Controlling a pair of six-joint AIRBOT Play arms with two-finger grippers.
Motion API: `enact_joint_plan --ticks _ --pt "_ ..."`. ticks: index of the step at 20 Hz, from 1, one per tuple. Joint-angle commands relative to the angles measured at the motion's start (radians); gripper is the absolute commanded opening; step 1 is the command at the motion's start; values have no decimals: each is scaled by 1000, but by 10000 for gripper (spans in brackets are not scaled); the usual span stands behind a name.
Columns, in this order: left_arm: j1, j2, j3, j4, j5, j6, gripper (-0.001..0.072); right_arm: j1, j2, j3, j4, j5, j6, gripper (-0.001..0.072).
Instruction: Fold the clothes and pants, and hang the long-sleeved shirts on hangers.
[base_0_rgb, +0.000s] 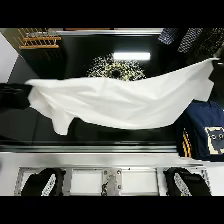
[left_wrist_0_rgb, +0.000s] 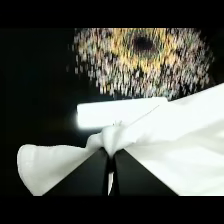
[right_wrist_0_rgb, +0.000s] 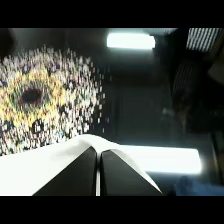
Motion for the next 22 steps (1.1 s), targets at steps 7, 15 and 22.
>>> enact_joint_plan --ticks 7,15,22 --pt "1 -300 -393 -3 101 -22 6 -23 -356 -101 -7 116 27 508" --pt "1 -360 -444 -3 130 -13 6 -42 -188 -747 80 153 44 512" --pt "1 -360 -444 -4 142 -13 6 48 -199 -914 209 8 -18 511"
